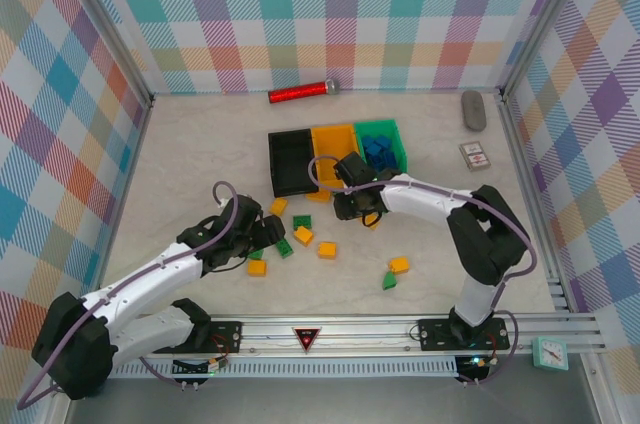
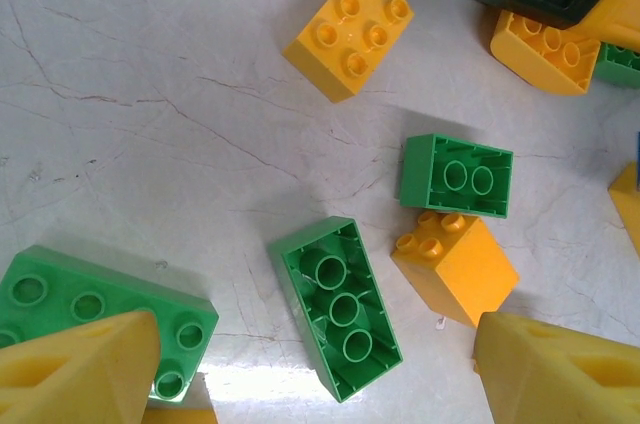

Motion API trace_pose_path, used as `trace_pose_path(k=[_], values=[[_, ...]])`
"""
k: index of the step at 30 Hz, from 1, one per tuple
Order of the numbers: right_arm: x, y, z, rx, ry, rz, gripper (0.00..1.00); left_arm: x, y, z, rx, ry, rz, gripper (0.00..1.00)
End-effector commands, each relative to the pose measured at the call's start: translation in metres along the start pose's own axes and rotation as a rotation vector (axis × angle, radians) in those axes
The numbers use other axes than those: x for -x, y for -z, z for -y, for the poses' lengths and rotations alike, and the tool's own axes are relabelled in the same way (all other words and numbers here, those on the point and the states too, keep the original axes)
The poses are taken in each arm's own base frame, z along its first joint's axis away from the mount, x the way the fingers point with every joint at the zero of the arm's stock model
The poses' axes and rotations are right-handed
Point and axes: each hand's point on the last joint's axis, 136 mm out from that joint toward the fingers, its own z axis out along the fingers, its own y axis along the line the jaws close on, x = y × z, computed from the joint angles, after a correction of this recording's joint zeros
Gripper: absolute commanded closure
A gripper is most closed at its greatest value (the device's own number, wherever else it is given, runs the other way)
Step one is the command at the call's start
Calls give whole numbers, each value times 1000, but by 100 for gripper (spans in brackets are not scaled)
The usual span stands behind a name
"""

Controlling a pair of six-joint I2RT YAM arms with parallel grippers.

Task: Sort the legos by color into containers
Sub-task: Pick up the lego from the center of the table, then place the lego in the container.

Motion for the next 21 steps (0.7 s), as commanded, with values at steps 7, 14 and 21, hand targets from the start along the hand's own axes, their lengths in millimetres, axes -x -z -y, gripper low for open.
trace_pose_path(k=[7,14,21], values=[[7,38,-5,36,2,75,73,4,4,4,-25,37,21,18],[26,69,-7,43,2,164,73,5,7,4,-24,37,23,18],[44,91,5,14,4,232,73,5,7,8,-30,40,18,18]])
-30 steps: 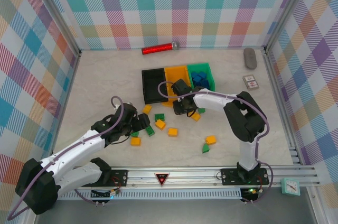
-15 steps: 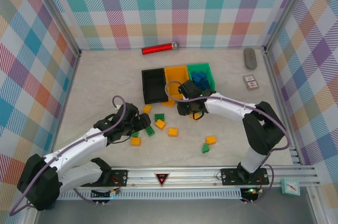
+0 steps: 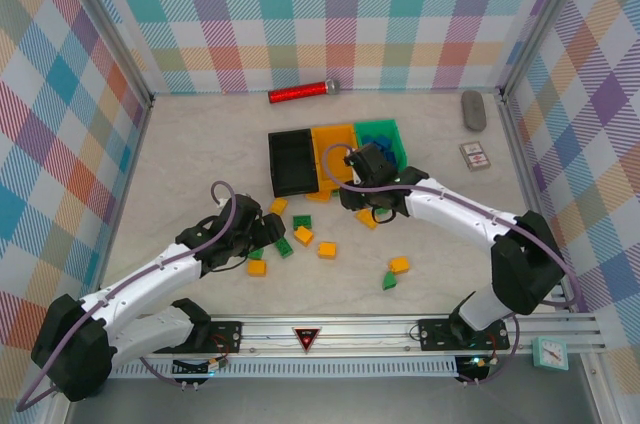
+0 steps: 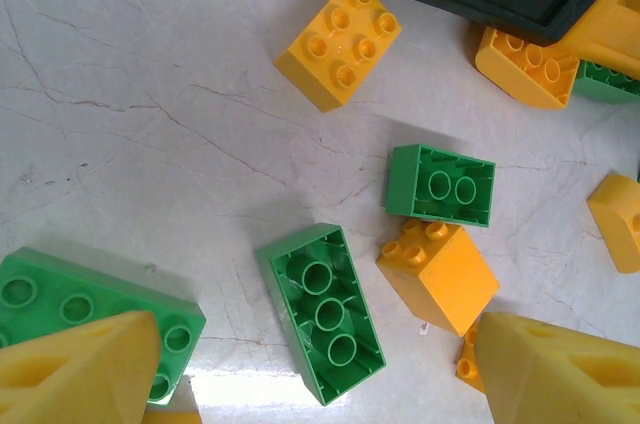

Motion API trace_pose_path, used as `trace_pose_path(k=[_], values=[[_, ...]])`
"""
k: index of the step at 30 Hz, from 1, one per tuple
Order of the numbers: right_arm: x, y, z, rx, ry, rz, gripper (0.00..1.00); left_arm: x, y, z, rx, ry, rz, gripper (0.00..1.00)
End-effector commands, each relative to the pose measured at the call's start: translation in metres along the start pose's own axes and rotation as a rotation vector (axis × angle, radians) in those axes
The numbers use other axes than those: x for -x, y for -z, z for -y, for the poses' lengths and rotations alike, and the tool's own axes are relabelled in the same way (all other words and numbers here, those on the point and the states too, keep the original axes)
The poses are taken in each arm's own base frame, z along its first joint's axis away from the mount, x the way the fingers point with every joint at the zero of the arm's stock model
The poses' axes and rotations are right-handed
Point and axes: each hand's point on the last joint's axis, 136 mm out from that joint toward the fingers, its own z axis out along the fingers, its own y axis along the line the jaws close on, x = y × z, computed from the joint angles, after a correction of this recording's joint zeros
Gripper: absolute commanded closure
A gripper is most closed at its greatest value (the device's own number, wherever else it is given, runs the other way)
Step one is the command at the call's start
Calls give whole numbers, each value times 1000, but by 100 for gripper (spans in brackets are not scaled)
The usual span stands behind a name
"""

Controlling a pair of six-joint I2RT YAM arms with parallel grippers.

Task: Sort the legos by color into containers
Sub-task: Place the lego in the container.

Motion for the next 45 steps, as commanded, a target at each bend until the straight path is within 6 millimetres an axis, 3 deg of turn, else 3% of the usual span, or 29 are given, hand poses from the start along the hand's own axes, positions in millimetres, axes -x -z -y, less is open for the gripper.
trace_pose_path(k=[1,11,23,32,39,45], values=[[22,20,6,-14,7,61,73,3,4,6,-14,10,2,18],[56,40,40,-36,-64,138,72,0,4,6,-16,6,-3,18],[79,43,86,-43,-206,151,72,-2,3,12,-33,-5,-11,18],[110,22,106,-9,-266,139,71,-5,4,11,-34,-8,-12,18],[127,-16,117,30,-313,86,67,-9,6,7,-31,-6,-15,18],[128,-29,122,24,-319,64,50,-9,13,1,-17,-9,-2,18]])
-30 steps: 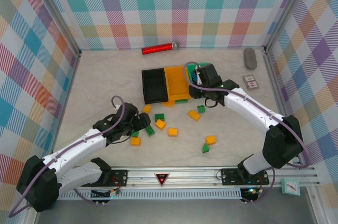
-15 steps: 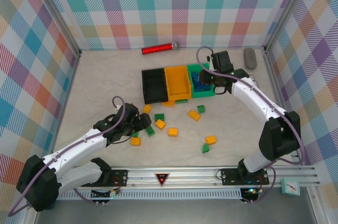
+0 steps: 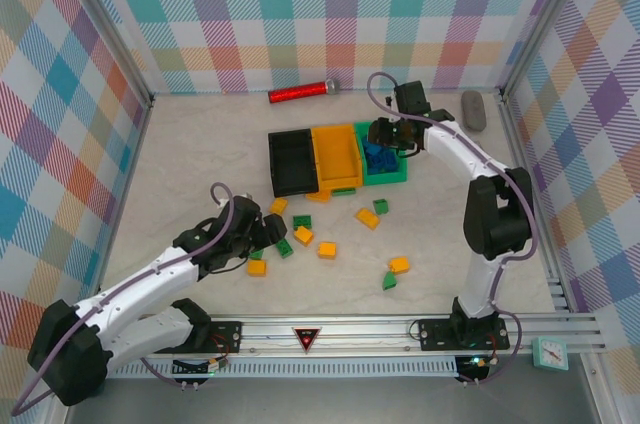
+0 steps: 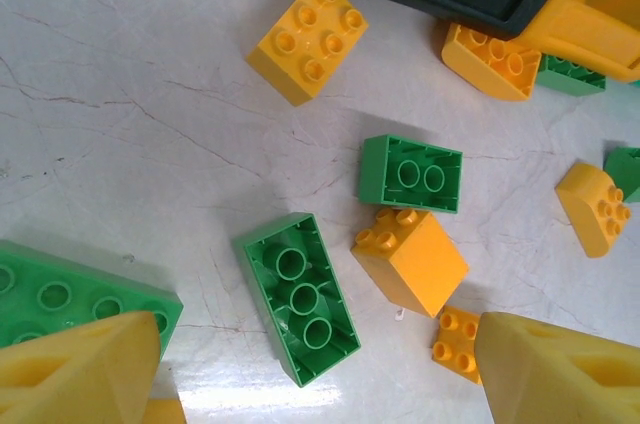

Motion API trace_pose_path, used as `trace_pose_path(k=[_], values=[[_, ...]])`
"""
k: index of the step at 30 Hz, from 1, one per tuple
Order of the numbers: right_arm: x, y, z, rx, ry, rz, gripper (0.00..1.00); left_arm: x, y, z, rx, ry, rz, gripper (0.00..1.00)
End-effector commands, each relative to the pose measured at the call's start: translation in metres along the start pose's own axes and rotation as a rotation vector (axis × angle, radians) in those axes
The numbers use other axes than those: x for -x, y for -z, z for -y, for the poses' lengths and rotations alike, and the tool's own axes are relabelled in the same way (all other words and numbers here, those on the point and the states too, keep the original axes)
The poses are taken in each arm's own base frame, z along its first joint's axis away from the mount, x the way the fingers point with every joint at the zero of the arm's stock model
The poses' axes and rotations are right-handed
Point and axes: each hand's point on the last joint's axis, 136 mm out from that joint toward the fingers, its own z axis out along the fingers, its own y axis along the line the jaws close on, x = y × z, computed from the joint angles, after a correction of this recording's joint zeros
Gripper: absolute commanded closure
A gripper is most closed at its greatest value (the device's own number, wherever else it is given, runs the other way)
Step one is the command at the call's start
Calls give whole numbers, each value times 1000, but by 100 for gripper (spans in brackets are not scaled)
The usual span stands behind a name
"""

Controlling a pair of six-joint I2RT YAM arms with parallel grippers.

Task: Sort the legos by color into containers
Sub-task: Place the lego in the container.

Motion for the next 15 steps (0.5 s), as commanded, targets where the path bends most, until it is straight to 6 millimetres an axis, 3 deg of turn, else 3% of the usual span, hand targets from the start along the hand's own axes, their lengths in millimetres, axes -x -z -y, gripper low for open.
trace_pose_path(k=[1,6,9,15], values=[[8,10,-8,31,5,9,48,-6,5,-10,30,7,-8,18],[1,22,-12,60,11,16,45,-7,4,-13,30,10,-4,18],[-13,30,-14,82,12,-1,45,-7,1,-10,22,10,-8,18],[-68,40,-4,83,14,-67,45,-6,-4,-4,6,13,-8,18]])
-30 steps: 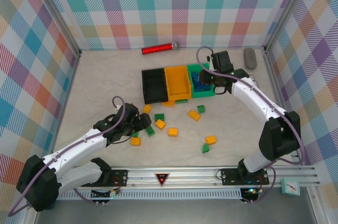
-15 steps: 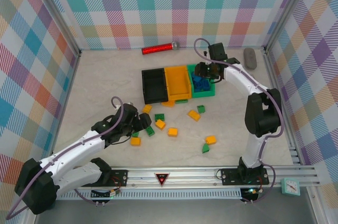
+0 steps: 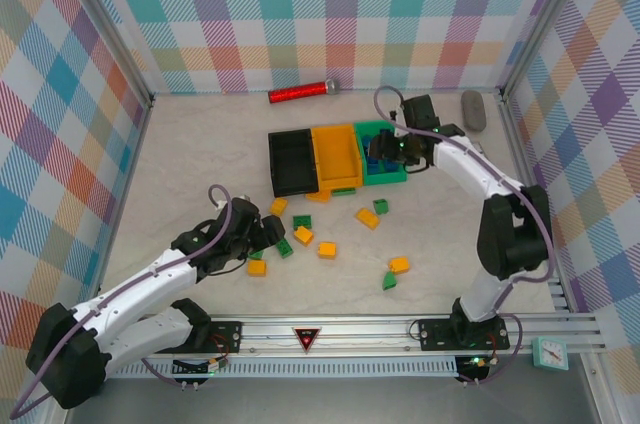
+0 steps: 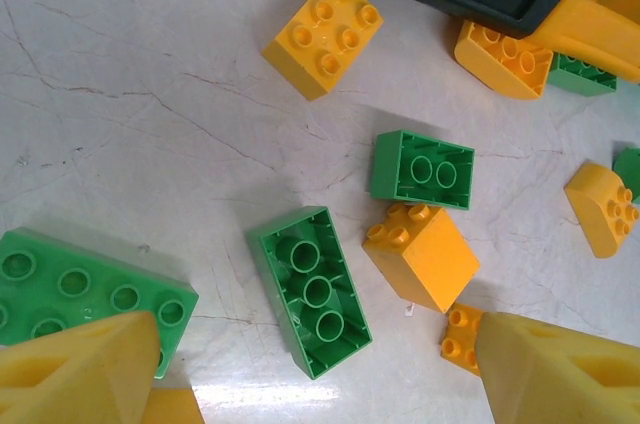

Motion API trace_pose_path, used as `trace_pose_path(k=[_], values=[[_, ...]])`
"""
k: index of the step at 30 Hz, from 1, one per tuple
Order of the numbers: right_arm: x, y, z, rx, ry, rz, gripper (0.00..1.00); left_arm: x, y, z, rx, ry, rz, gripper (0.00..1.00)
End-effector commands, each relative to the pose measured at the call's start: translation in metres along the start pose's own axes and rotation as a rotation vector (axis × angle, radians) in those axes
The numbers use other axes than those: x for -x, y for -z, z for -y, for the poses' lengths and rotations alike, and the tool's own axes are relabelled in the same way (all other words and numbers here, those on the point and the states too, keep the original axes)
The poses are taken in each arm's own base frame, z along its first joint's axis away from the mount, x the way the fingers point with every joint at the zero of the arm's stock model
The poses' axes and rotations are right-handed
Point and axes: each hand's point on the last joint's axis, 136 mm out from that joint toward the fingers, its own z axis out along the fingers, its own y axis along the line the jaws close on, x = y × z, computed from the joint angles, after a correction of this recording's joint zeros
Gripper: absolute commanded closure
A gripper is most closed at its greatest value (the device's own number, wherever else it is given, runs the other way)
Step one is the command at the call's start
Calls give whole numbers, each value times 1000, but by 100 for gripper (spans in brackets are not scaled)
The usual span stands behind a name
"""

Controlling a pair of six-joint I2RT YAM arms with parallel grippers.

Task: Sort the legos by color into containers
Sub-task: Place the lego in the container.

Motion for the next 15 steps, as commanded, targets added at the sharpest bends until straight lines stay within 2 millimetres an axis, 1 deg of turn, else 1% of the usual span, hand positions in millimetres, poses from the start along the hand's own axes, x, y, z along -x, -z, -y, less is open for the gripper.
trace_pose_path(k=[1,5,8,11,15], values=[[-30,9,1,14,13,-29,45,-3,-4,2,-15,3,-1,18],[-68,12,18,-34,2,-61,45,-3,-8,6,-32,-1,0,18],[-87,8,25,-41,-14,-96,45,-4,-10,7,-36,-2,-2,18],[-100,-2,27,-38,-21,-136,45,-5,-11,10,-42,-4,-8,18],[-102,-14,25,-40,-15,-151,45,-6,-9,12,-40,-11,-8,18]])
